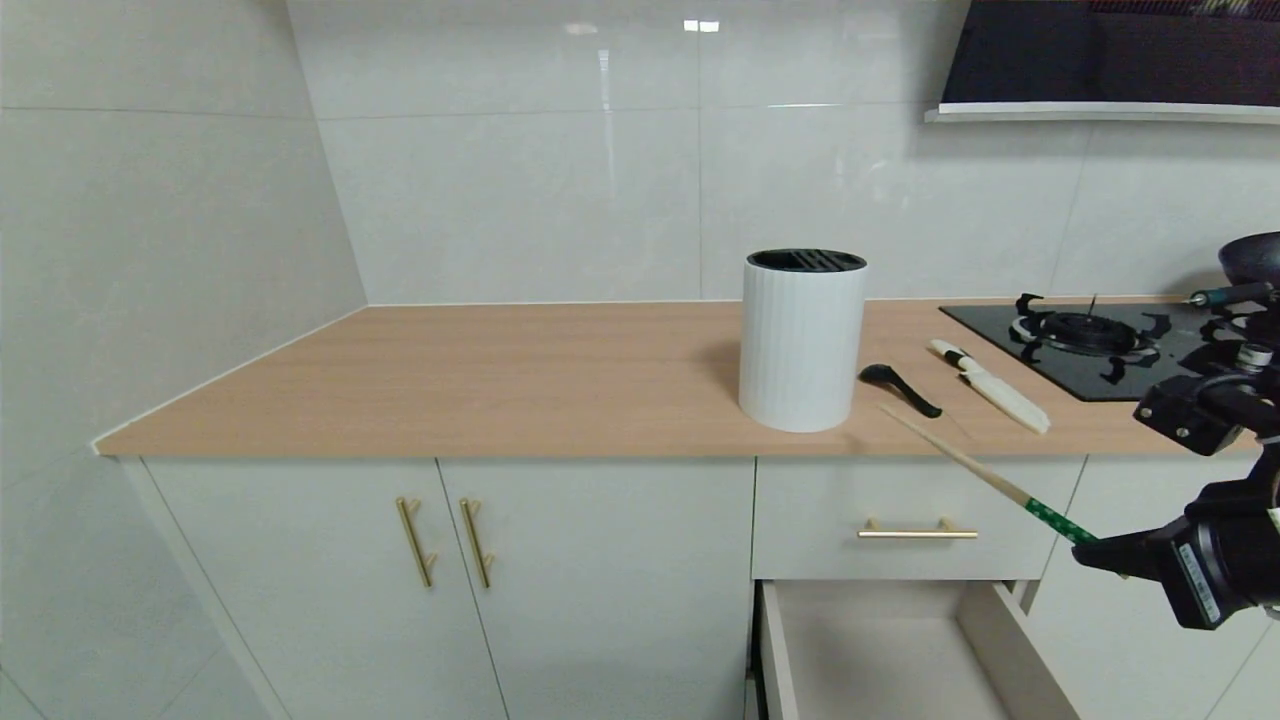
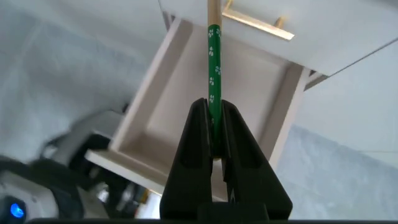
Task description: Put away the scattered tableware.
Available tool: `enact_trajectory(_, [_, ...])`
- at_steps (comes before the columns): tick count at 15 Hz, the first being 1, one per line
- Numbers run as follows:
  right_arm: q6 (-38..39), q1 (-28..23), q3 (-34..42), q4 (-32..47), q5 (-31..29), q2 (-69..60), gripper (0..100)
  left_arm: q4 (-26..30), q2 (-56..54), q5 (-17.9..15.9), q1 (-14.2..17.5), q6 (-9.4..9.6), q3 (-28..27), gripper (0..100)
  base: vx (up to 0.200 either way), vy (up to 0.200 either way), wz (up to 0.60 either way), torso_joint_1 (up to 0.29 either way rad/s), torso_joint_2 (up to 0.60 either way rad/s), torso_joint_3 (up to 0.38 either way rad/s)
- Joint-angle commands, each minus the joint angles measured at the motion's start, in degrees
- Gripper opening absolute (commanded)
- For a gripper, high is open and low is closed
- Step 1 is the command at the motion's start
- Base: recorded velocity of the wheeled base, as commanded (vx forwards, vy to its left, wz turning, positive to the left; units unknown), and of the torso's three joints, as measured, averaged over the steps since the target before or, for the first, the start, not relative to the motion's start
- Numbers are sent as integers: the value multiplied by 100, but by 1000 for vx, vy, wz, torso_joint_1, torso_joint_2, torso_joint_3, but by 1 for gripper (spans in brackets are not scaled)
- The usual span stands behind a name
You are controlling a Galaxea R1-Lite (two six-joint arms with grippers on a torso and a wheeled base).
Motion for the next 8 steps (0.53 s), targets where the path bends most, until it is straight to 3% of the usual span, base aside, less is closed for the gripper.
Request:
enact_trajectory(1, [-241,157,243,10,15,-40,0,-2,-2,1,1,-3,0,100,0,0,0,-193,466,266])
enact_trajectory(8, [-514,781,594,1,-20,312,0,-2,-2,1,1,-3,0,100,0,0,0,-178,468,288])
